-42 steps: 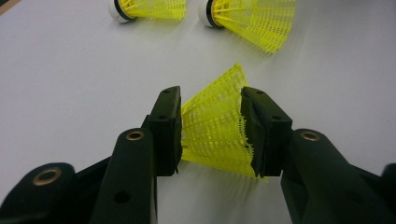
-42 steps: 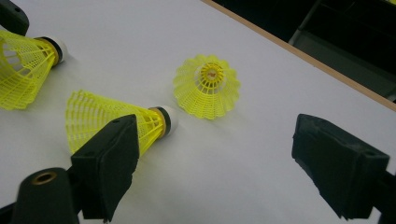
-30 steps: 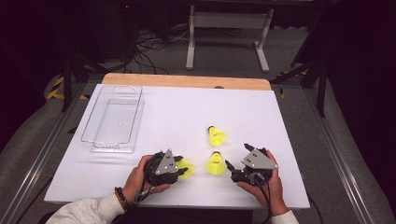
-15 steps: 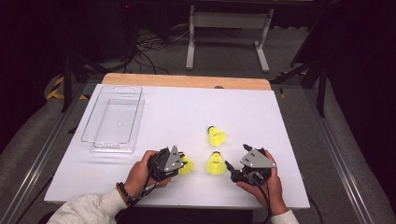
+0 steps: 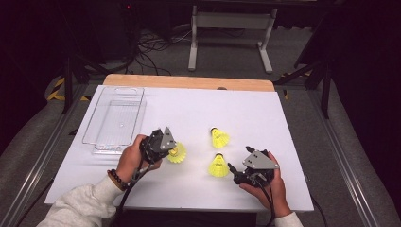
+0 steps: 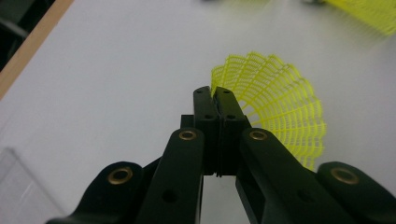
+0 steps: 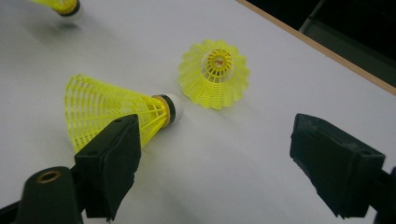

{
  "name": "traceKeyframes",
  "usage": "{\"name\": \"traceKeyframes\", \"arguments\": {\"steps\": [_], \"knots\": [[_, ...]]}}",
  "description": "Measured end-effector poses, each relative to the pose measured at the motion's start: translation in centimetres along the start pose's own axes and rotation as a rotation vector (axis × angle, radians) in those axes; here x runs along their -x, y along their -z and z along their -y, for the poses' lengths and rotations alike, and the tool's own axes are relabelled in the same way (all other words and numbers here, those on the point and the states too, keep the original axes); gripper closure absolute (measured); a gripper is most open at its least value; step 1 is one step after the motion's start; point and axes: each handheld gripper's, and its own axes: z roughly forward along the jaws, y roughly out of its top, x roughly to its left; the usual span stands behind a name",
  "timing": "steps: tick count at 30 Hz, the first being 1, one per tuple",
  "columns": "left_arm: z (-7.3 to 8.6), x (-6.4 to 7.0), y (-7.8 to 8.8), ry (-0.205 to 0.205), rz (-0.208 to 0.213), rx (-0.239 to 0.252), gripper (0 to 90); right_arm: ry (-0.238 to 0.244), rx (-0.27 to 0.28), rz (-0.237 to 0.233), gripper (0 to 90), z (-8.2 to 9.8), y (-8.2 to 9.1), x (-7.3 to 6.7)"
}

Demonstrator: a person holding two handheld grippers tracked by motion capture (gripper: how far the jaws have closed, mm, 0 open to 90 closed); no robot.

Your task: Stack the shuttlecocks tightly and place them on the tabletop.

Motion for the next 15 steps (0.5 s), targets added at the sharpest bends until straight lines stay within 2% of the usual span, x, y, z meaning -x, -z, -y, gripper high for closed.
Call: {"name": "traceKeyframes", "arguments": {"steps": [3,5,7,9,11,13,15], "knots": [[0.1,-1.5,0.2,0.032,-0.003,-0.048,89.7,0.002,-0.007,-0.003,17.3,0.0,-0.1,0.1],[0.2,-2.5,0.4,0.036,-0.029,-0.085,89.7,-0.001,-0.007,-0.003,17.3,0.0,-0.2,0.1],[0.3,-3.1,0.2,0.049,-0.016,-0.110,89.6,-0.001,-0.008,-0.004,17.3,0.0,-0.2,0.1],[0.2,-3.4,-0.1,0.057,-0.020,-0.127,89.6,0.000,-0.011,-0.006,17.3,0.1,-0.3,0.1],[0.0,-3.3,-0.8,0.045,-0.020,-0.152,89.4,0.002,-0.017,-0.009,17.2,0.1,-0.3,0.1],[-0.1,-3.1,-1.1,0.045,-0.011,-0.156,89.0,0.004,-0.018,-0.010,17.2,0.1,-0.4,0.1],[-0.6,-2.7,-1.7,0.026,-0.027,-0.159,88.0,0.005,-0.017,-0.011,17.2,0.1,-0.4,0.1]]}}
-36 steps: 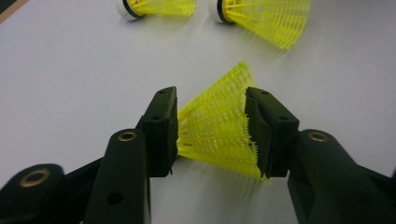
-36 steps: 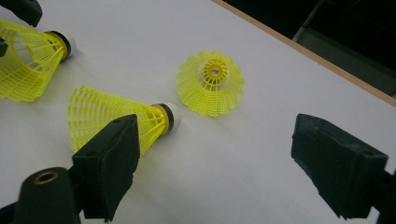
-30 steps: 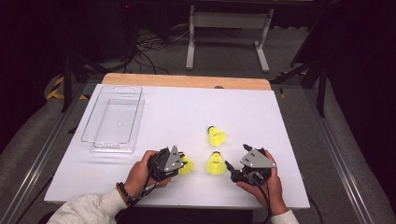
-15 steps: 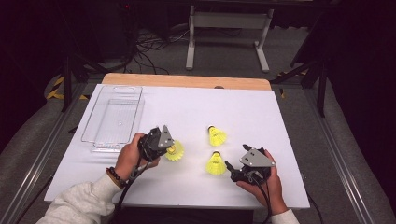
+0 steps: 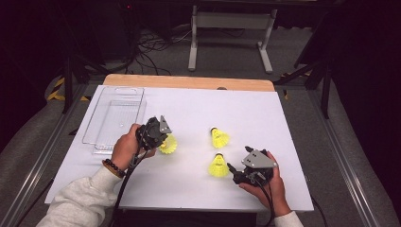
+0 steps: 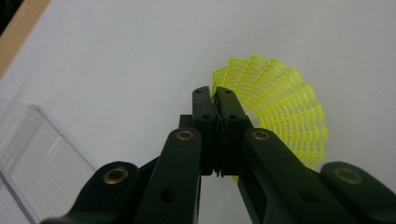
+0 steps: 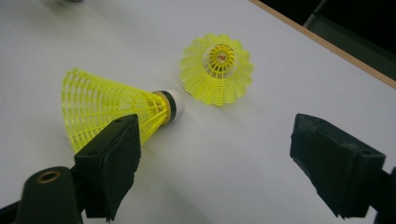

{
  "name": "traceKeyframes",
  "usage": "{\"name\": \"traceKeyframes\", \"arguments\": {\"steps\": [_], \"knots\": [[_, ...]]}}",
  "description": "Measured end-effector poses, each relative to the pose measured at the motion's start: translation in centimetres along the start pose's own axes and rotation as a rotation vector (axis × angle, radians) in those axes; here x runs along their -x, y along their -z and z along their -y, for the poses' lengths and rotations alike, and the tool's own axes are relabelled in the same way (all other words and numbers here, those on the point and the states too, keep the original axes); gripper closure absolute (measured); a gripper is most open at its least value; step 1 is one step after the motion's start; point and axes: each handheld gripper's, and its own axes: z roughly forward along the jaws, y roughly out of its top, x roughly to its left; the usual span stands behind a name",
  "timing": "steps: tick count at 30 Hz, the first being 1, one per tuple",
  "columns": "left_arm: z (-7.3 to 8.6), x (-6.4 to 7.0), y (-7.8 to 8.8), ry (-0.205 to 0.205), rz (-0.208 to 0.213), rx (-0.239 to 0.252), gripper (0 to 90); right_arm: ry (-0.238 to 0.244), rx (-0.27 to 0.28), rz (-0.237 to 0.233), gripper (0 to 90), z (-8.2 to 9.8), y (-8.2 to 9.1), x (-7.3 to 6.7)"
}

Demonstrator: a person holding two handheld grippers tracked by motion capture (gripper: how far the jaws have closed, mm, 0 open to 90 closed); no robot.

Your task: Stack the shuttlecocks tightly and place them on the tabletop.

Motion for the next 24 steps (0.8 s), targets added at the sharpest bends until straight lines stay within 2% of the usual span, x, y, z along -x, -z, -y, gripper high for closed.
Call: {"name": "traceKeyframes", "arguments": {"steps": [3,5,7,11,12,13,16,18,22,24], "knots": [[-0.4,0.2,-0.4,0.005,0.020,0.014,84.0,-0.003,-0.001,-0.004,17.1,0.0,0.0,0.1],[-0.8,0.6,-0.8,0.004,0.003,0.007,80.7,-0.005,0.001,-0.005,17.1,0.1,0.0,0.1],[-1.2,0.9,-1.3,0.004,0.008,0.009,80.4,-0.011,0.006,-0.009,17.1,0.0,0.0,0.2],[-1.9,1.4,-2.1,-0.008,-0.007,0.013,77.5,-0.012,0.011,-0.009,17.0,0.0,0.1,0.2],[-2.1,1.4,-2.3,-0.007,0.001,0.012,76.1,-0.015,0.009,-0.012,16.9,0.0,0.0,0.2],[-2.2,1.4,-2.7,0.001,0.018,0.015,75.2,-0.017,0.009,-0.018,16.8,0.1,0.0,0.2],[-2.3,1.5,-3.1,0.012,0.020,0.019,73.9,-0.015,0.004,-0.023,16.8,0.1,-0.1,0.1],[-2.5,1.5,-3.6,0.023,0.039,0.016,73.8,-0.013,0.002,-0.028,16.8,0.1,-0.2,0.1],[-2.6,1.7,-4.1,0.052,0.044,0.043,72.1,-0.012,0.002,-0.033,16.7,0.1,-0.3,0.0],[-2.6,1.7,-4.2,0.055,0.048,0.041,69.5,-0.013,0.001,-0.035,16.4,0.1,-0.3,0.0]]}}
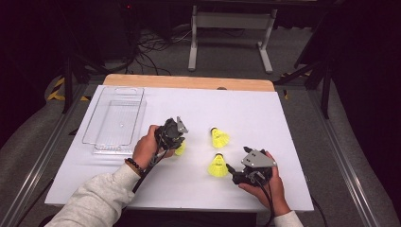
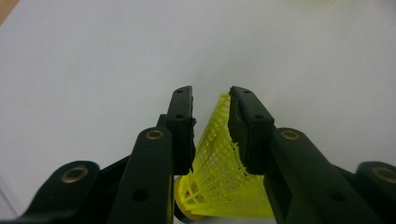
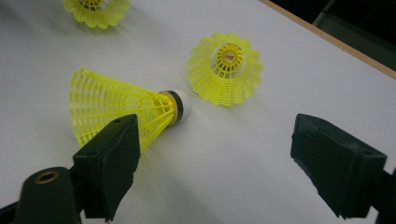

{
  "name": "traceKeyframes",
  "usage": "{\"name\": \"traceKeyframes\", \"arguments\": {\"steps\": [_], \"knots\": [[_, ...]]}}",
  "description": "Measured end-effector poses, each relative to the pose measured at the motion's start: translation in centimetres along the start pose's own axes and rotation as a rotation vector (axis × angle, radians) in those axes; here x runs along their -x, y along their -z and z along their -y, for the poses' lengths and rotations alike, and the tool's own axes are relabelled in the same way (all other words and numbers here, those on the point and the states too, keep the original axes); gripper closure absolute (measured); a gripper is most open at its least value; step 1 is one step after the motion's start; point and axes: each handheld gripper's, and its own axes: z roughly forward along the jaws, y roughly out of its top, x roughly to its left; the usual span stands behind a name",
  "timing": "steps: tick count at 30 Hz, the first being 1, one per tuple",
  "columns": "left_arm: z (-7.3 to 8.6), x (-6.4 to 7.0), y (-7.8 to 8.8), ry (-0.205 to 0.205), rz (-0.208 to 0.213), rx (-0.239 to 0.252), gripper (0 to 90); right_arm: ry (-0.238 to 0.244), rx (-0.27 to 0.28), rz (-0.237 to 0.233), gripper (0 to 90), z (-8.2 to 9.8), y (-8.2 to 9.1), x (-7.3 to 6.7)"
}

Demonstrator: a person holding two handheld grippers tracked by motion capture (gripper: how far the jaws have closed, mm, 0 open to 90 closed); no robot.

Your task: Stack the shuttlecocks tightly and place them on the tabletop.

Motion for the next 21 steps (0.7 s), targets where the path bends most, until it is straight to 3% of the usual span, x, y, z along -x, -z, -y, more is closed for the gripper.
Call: {"name": "traceKeyframes", "arguments": {"steps": [14,21], "knots": [[-0.04,-0.43,0.74,0.023,0.016,0.079,54.5,0.000,0.024,-0.004,15.4,-0.13,0.28,-0.05],[0.06,-0.72,0.91,0.059,0.034,0.121,46.6,0.000,0.030,-0.007,15.3,-0.22,0.40,-0.12]]}}
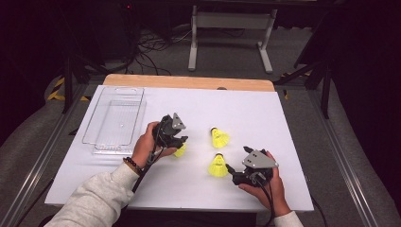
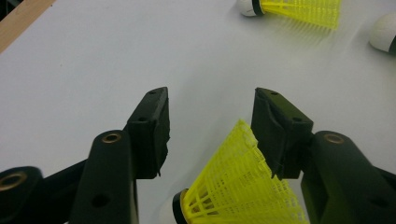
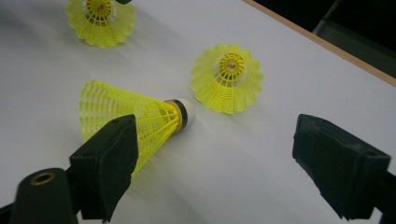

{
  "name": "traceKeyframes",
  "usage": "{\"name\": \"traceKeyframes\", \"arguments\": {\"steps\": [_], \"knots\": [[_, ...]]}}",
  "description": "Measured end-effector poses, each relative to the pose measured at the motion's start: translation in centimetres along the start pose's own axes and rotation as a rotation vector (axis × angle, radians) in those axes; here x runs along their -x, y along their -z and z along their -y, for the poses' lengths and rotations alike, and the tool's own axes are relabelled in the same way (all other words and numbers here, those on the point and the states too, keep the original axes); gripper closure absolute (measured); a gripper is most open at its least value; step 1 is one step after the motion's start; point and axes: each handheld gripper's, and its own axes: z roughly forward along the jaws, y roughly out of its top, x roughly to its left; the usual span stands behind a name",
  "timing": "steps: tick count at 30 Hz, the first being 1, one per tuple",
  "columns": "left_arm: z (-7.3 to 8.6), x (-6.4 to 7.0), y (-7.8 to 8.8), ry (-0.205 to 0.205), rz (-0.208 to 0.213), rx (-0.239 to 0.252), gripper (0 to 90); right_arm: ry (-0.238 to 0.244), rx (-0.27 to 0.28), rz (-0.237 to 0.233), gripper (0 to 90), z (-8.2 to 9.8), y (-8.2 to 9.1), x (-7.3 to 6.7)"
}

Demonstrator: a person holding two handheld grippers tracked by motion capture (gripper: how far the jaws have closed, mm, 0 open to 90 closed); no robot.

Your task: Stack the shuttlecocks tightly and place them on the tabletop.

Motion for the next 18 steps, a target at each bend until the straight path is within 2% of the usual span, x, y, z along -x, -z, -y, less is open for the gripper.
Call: {"name": "traceKeyframes", "arguments": {"steps": [4,6,9,14,18], "knots": [[-0.2,-0.3,0.5,0.017,0.011,0.036,42.9,0.001,0.003,0.000,15.4,0.0,0.0,0.0],[-0.2,-0.6,0.9,0.025,0.030,0.065,39.5,0.002,0.003,-0.001,15.4,0.0,0.0,0.0],[-0.1,-0.8,1.0,0.021,0.037,0.060,38.7,0.003,0.002,-0.003,15.3,0.0,0.0,0.0],[0.1,-1.1,0.6,0.023,0.088,0.045,39.7,0.002,-0.001,-0.004,15.4,0.0,0.0,0.0],[0.2,-1.0,0.3,0.019,0.083,0.035,41.0,0.004,-0.006,-0.008,15.4,0.1,0.0,0.0]]}}
